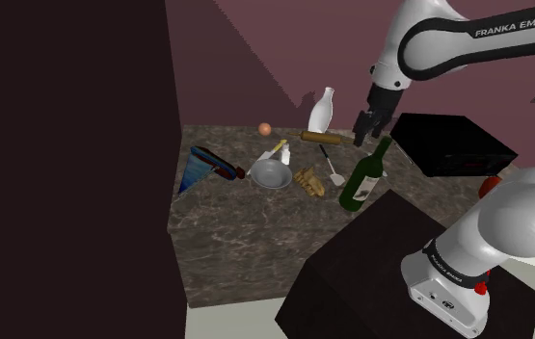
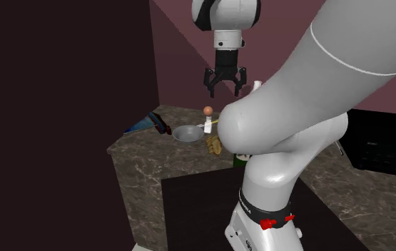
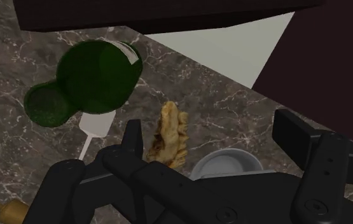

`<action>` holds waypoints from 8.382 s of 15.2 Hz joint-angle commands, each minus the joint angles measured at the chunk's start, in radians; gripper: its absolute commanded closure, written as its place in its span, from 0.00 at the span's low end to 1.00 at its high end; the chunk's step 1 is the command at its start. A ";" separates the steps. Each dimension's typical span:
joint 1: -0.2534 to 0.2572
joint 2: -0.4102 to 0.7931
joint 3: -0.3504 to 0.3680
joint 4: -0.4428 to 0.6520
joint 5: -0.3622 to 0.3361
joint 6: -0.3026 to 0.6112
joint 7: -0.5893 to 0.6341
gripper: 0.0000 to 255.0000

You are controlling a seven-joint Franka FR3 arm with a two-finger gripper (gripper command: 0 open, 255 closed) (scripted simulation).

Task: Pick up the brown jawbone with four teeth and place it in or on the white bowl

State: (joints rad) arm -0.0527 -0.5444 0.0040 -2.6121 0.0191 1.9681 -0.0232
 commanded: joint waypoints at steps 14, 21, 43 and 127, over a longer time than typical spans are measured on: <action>-0.096 0.587 0.014 0.086 -0.180 0.503 0.250 0.00; -0.100 0.815 -0.032 0.190 -0.276 0.623 0.364 0.00; -0.099 0.902 -0.048 0.194 -0.302 0.706 0.383 1.00; 0.175 0.989 -0.279 -0.074 -0.415 1.152 0.254 1.00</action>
State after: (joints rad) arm 0.1236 0.4422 -0.2713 -2.6861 -0.3975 3.1222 0.2293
